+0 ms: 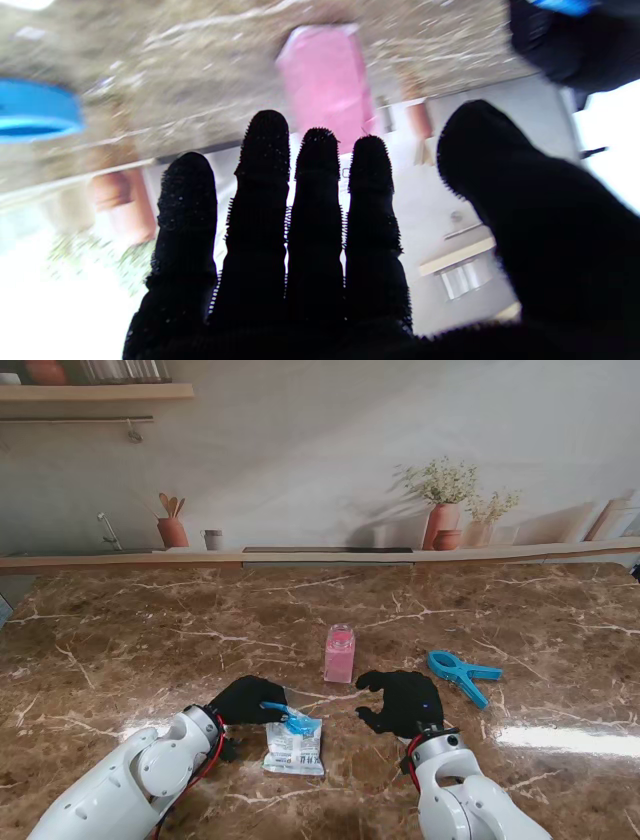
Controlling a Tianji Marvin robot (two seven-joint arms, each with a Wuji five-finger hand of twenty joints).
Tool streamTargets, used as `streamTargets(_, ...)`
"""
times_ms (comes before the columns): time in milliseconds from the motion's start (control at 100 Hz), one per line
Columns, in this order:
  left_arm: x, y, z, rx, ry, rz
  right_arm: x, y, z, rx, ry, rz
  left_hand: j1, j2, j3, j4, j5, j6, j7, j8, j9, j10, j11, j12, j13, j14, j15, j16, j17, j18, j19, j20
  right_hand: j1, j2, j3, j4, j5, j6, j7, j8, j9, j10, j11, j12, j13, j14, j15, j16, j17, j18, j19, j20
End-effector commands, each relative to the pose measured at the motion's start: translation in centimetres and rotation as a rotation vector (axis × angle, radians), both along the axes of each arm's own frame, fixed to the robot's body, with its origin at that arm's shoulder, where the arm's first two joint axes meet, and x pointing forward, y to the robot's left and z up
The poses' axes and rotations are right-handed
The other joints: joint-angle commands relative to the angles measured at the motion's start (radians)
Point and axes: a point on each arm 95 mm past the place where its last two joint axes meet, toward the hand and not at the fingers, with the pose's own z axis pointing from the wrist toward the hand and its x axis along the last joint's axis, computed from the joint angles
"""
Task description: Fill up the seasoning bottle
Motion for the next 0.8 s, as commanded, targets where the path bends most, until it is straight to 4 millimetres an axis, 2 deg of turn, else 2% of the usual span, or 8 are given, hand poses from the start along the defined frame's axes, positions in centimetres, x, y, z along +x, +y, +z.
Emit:
streamTargets(0, -0.6, 0.6, -1.2, 0.038, 0.007, -0.003, 0.5, -1.4, -0.1, -0.032, 0.005, -0.050, 0.132, 0.122, 0.283, 0.127, 0.143, -0.218, 0.163, 0.050, 0.015, -0.050, 0.004, 0.015, -0.006, 0.081, -0.026, -0.003, -0.013, 0.065, -0.020, 0.005, -0.034, 0.008, -0.009, 0.034, -0.022, 0.004, -0.018, 0.016, 0.004, 0.001, 0.010, -0.001, -0.022, 0.004, -0.013, -0.017, -0.015, -0.006, -0.024, -0.012)
streamTargets(200, -0.5, 0.5, -1.2, 0.073, -0.070, -0.041, 2.5, -4.3, -0.6, -0.169, -0.034, -0.178, 0.128, 0.120, 0.282, 0.125, 0.146, -0.224, 0.161, 0.050, 0.017, -0.057, 0.000, 0.018, -0.006, 0.076, -0.031, -0.007, -0.011, 0.043, -0.027, -0.001, -0.028, -0.009, 0.006, 0.031, -0.046, 0.013, -0.041, 0.039, -0.039, -0.004, 0.000, 0.015, -0.129, 0.015, -0.085, -0.049, -0.112, -0.009, -0.146, -0.027)
streamTargets(270, -0.5, 0.5, -1.3, 0.079, -0.091, -0.053, 3.2, -5.1, -0.9, -0.234, -0.029, -0.213, 0.129, 0.123, 0.281, 0.124, 0.147, -0.226, 0.161, 0.050, 0.015, -0.057, -0.002, 0.017, -0.009, 0.075, -0.033, -0.007, -0.013, 0.040, -0.028, -0.002, -0.033, -0.009, 0.004, 0.030, -0.048, 0.017, -0.045, 0.049, -0.041, 0.000, 0.006, 0.022, -0.138, 0.015, -0.063, -0.040, -0.115, -0.021, -0.103, 0.034)
streamTargets(310, -0.5, 0.5, -1.3, 0.085, -0.113, -0.062, 3.6, -5.6, -1.2, -0.264, -0.019, -0.231, 0.128, 0.123, 0.279, 0.124, 0.149, -0.230, 0.162, 0.050, 0.016, -0.059, -0.002, 0.017, -0.008, 0.073, -0.033, -0.007, -0.011, 0.037, -0.026, -0.002, -0.030, -0.016, 0.005, 0.030, -0.057, 0.022, -0.050, 0.049, -0.053, -0.001, 0.003, 0.023, -0.159, 0.016, -0.068, -0.042, -0.133, -0.028, -0.109, 0.044)
streamTargets(440, -0.5, 0.5, -1.1, 0.126, -0.178, -0.103, 4.6, -6.9, -1.8, -0.368, -0.020, -0.277, 0.127, 0.122, 0.280, 0.125, 0.152, -0.234, 0.161, 0.049, 0.016, -0.066, -0.006, 0.014, -0.009, 0.067, -0.039, -0.010, -0.012, 0.029, -0.028, -0.005, -0.032, -0.033, 0.010, 0.024, -0.120, 0.053, -0.082, 0.052, -0.157, 0.014, -0.024, 0.019, -0.296, 0.023, -0.114, -0.069, -0.229, -0.038, -0.211, 0.056)
streamTargets(620, -0.6, 0.4, -0.9, 0.161, -0.256, -0.139, 5.5, -8.7, -2.2, -0.427, 0.029, -0.312, 0.121, 0.116, 0.283, 0.123, 0.151, -0.244, 0.161, 0.046, 0.018, -0.075, -0.008, 0.012, -0.004, 0.055, -0.048, -0.010, -0.003, 0.005, -0.031, -0.011, -0.042, -0.040, 0.004, 0.019, -0.247, 0.122, -0.153, 0.051, -0.339, 0.036, -0.063, -0.002, -0.462, 0.011, -0.176, -0.128, -0.338, -0.065, -0.369, 0.033)
streamTargets(790, -0.6, 0.3, -0.8, 0.147, -0.272, -0.128, 6.4, -10.6, -2.6, -0.452, 0.092, -0.340, 0.123, 0.114, 0.274, 0.112, 0.137, -0.233, 0.146, 0.037, 0.009, -0.069, -0.018, 0.007, -0.012, 0.055, -0.061, -0.011, -0.007, 0.009, -0.031, -0.014, -0.058, -0.051, 0.000, 0.012, -0.351, 0.165, -0.213, 0.055, -0.466, 0.041, -0.089, -0.037, -0.578, -0.016, -0.265, -0.219, -0.411, -0.101, -0.547, -0.049)
